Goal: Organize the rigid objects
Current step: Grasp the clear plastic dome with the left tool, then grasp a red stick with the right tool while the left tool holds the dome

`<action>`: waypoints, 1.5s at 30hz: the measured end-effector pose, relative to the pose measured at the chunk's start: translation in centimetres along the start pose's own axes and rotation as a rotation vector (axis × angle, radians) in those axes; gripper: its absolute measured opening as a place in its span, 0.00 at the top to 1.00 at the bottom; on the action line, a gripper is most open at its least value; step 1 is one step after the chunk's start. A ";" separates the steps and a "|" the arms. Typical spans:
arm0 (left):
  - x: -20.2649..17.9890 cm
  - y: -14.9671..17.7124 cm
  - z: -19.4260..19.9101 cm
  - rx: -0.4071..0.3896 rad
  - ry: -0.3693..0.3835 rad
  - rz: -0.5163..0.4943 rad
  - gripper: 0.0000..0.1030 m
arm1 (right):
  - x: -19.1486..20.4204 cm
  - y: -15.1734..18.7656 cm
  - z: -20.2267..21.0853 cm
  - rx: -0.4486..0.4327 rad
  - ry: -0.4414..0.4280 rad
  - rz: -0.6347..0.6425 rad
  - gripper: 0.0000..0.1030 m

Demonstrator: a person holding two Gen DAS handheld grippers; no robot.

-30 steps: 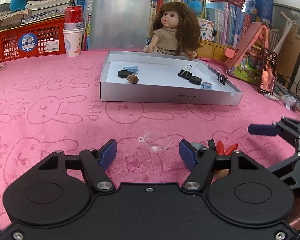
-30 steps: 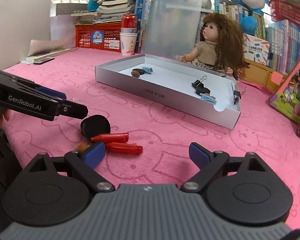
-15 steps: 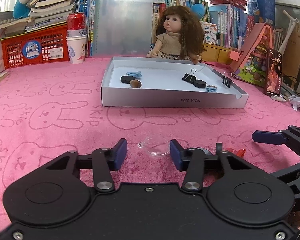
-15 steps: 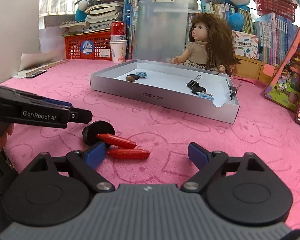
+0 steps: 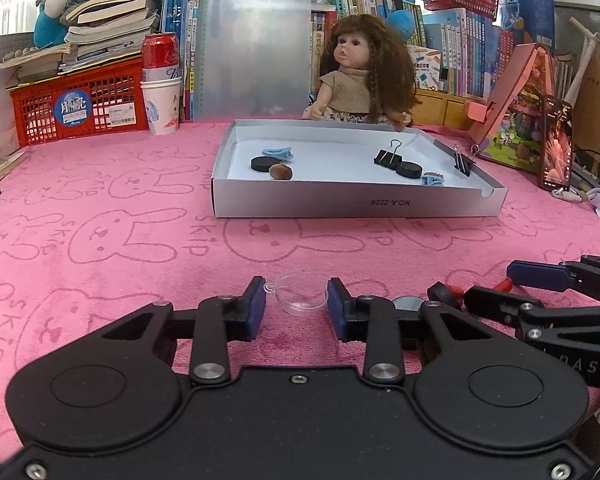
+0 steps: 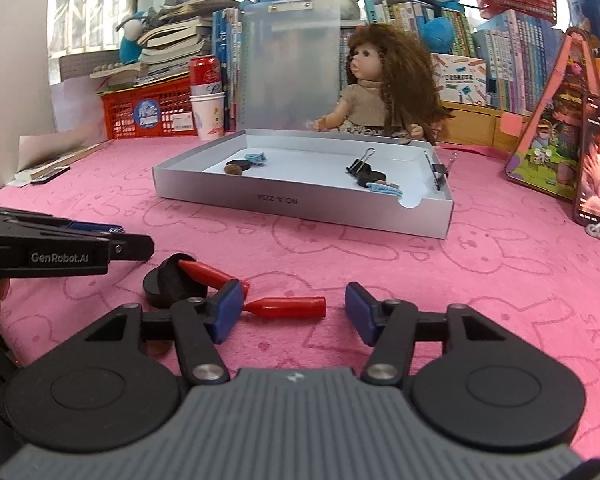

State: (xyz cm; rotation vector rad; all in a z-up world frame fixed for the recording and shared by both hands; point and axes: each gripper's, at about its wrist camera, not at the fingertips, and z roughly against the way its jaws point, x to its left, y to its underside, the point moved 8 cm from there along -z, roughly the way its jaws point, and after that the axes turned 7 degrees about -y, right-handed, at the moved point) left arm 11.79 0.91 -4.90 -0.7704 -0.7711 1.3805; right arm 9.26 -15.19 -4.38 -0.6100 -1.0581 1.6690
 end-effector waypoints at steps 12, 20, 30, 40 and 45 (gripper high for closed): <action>0.3 0.1 0.2 -0.004 -0.009 0.009 0.69 | -0.6 0.2 0.5 -0.035 0.093 -0.032 0.33; 0.0 0.4 0.2 -0.017 -0.021 -0.018 0.66 | -0.5 0.7 0.6 -0.046 0.129 -0.002 0.33; -0.4 0.4 0.1 -0.026 -0.029 -0.051 0.66 | -0.6 0.6 0.7 -0.033 0.096 0.017 0.46; -0.2 0.1 0.3 -0.023 -0.016 -0.042 0.69 | -0.9 0.3 1.0 -0.041 0.094 -0.003 0.53; 0.0 -0.8 0.4 -0.030 -0.015 -0.031 0.69 | -1.5 -0.5 1.2 -0.046 0.099 -0.032 0.53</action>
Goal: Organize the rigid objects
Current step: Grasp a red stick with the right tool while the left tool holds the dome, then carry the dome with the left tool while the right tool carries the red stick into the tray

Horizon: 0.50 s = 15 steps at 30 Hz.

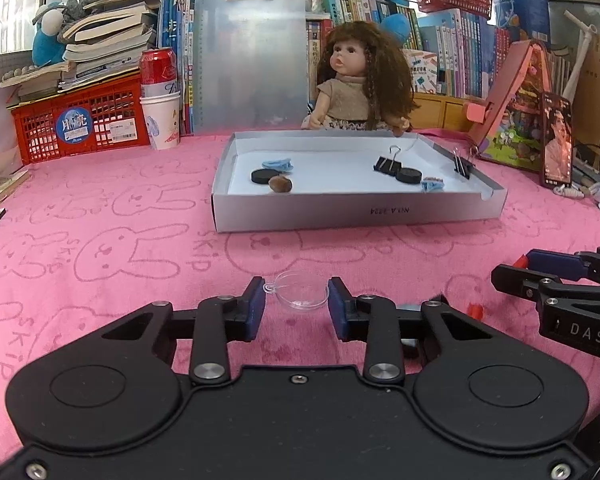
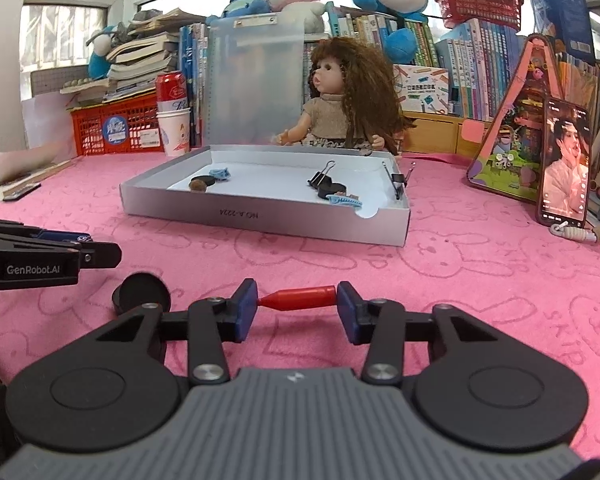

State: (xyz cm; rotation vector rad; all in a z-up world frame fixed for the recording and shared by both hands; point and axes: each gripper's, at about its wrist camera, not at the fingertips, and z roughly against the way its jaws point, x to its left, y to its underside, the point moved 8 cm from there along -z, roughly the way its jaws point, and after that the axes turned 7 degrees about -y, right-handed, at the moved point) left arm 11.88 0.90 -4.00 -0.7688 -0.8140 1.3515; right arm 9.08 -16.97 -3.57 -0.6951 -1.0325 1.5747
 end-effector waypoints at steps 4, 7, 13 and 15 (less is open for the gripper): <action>0.2 -1.0 -0.3 -0.002 0.000 0.016 0.69 | -0.8 -0.8 -0.1 -0.007 0.015 -0.039 0.53; 0.2 -2.0 -0.5 -0.002 0.006 0.027 0.69 | -1.6 -1.6 -0.3 -0.015 0.030 -0.066 0.53; 0.3 -4.0 -1.2 -0.006 0.020 0.050 0.69 | -3.1 -3.3 -0.8 -0.026 0.055 -0.107 0.53; 0.2 -4.8 -1.5 -0.008 0.026 0.055 0.69 | -3.5 -3.9 -1.0 -0.029 0.061 -0.114 0.53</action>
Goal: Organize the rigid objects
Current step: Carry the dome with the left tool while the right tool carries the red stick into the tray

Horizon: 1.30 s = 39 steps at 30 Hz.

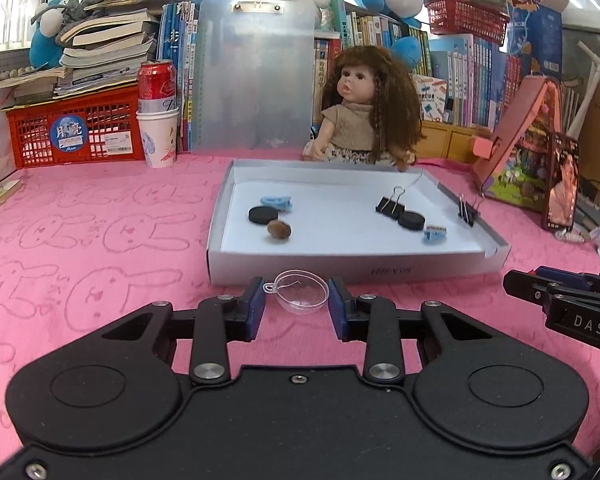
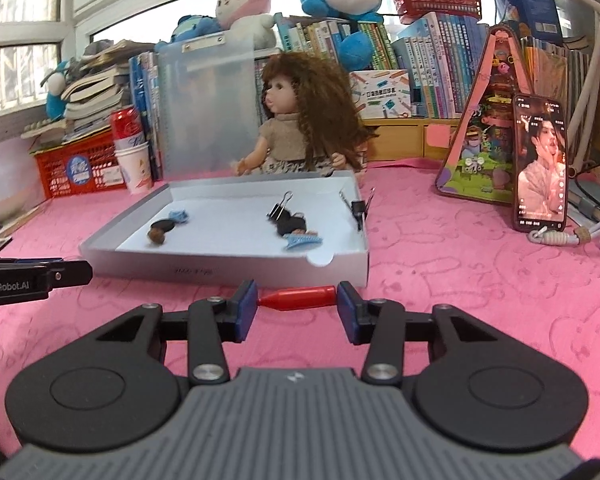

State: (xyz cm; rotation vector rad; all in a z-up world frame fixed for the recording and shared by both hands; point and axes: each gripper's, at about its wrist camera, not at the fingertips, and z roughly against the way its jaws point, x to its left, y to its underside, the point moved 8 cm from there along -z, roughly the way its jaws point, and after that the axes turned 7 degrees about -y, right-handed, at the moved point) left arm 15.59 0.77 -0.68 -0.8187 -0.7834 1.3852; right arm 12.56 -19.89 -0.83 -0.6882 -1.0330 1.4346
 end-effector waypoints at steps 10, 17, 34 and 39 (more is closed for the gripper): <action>-0.9 -3.3 -2.3 0.013 0.037 0.041 0.69 | -0.9 -2.8 -2.1 0.000 0.002 -0.038 0.53; -1.6 -4.6 -4.7 0.041 0.053 0.060 0.69 | -1.2 -3.7 -4.4 0.033 0.000 -0.065 0.53; -1.6 -4.2 -11.3 0.140 0.012 0.066 0.69 | -1.1 -3.4 -10.6 0.144 0.000 -0.076 0.53; -1.5 -4.0 -12.7 0.157 0.003 0.073 0.69 | -1.2 -3.2 -12.0 0.164 0.002 -0.087 0.53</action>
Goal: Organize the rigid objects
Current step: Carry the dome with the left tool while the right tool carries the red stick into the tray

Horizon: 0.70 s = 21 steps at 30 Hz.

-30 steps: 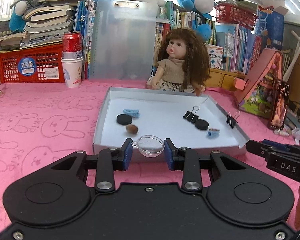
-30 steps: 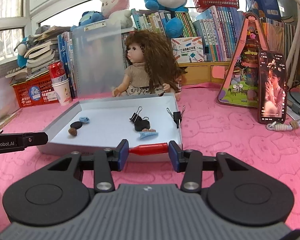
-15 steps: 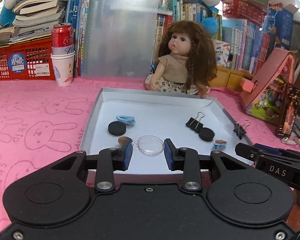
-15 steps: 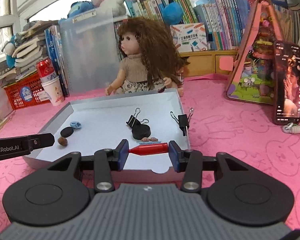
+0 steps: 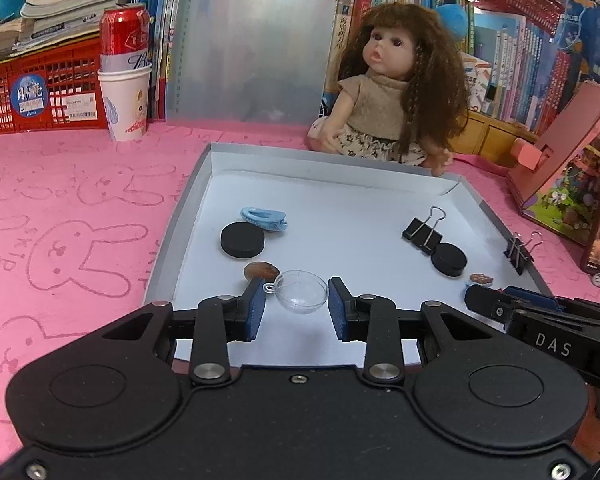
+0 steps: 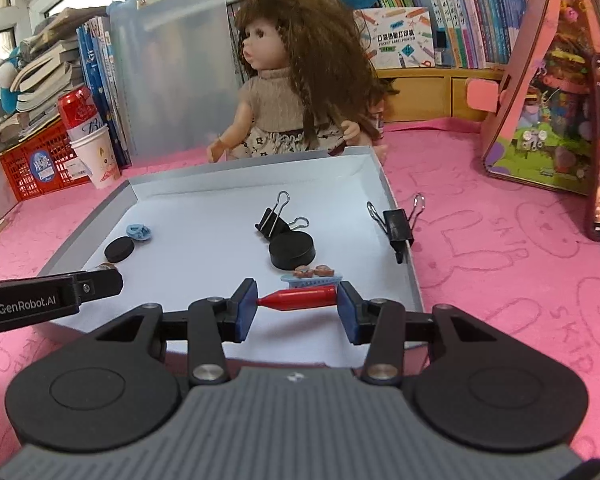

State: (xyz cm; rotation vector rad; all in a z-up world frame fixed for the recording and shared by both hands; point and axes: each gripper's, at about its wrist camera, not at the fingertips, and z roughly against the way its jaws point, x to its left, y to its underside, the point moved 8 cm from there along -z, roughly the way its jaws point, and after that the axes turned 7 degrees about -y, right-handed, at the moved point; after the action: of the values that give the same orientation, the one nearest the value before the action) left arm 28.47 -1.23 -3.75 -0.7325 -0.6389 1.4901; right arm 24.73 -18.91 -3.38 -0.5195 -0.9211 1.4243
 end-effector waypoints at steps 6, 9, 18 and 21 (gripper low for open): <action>0.2 -0.1 -1.3 0.012 -0.016 -0.002 0.69 | -0.2 -0.9 -1.3 0.008 0.013 0.009 0.53; 0.3 -0.2 -1.9 0.014 -0.025 -0.006 0.69 | -0.3 -1.2 -1.8 0.012 0.017 0.013 0.53; 0.2 -1.3 -3.4 0.007 -0.051 -0.016 0.69 | -0.3 -1.9 -3.1 0.014 0.026 0.028 0.53; 0.0 -1.9 -4.2 0.009 -0.065 -0.027 0.69 | -0.4 -2.3 -3.7 0.022 0.030 0.022 0.53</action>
State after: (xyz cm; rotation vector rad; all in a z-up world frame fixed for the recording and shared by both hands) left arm 32.89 -1.26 -4.94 -0.6684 -0.6883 1.4959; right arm 29.11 -18.75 -3.78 -0.5349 -0.8776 1.4413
